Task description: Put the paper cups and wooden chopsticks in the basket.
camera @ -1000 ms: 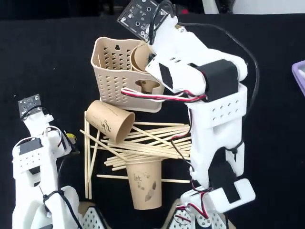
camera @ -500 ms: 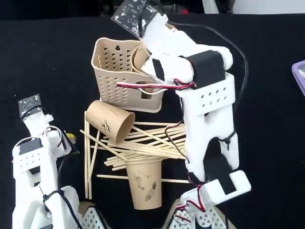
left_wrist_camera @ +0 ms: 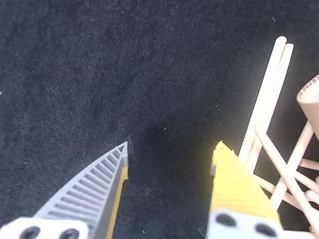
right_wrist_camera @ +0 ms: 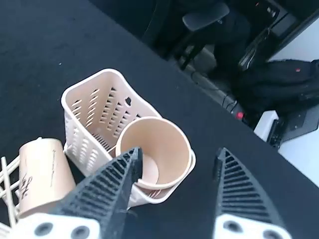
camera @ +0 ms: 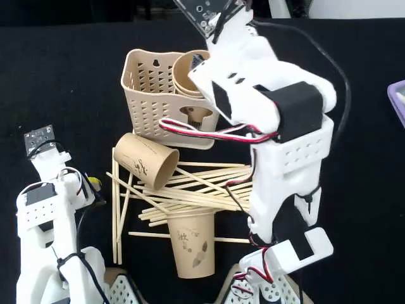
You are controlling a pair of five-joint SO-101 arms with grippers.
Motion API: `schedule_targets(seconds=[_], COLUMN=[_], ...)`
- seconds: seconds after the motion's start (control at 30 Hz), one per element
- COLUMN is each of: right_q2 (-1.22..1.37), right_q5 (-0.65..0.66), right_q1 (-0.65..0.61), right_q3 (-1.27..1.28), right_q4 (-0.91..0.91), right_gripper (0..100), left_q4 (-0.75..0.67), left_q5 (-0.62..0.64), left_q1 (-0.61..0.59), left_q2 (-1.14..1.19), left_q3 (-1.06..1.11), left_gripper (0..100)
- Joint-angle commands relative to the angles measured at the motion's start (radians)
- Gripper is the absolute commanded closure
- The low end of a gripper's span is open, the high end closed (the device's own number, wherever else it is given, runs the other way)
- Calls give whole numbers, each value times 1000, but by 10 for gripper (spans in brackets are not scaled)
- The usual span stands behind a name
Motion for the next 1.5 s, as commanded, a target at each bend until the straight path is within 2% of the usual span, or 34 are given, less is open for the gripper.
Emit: schedule_targets(seconds=[0.0, 0.13, 0.27, 0.43, 0.6, 0.8, 0.97, 1.23, 1.33, 1.47], right_q2=[-148, -374, -590, -831, -954, -960, -960, -955, -906, -803], right_q5=[-14, -6, -3, 123, 184, 293, 353, 379, 381, 446], right_q1=[-60, -158, -275, -358, -381, -381, -381, -379, -379, -381], right_q3=[107, 429, 874, 1474, 1845, 2037, 2095, 2097, 2097, 2087], right_q4=[34, 32, -31, -385, -681, -881, -973, -1077, -1096, -1109], right_gripper=[759, 759, 756, 758, 755, 755, 756, 756, 757, 758], left_q4=[-12, -12, -12, -12, -12, -12, -12, -12, -12, -12], left_q5=[6, 6, 6, 6, 12, 12, 12, 14, 14, 17], left_q1=[-8, -8, -7, -19, -94, -140, -150, -154, -193, -225], left_q2=[-25, -25, -25, -25, -25, -25, -25, -25, -25, -25], left_q3=[-12, -12, -12, -13, -35, -48, -51, -51, -68, -73], left_gripper=[730, 730, 730, 730, 730, 730, 730, 730, 730, 730])
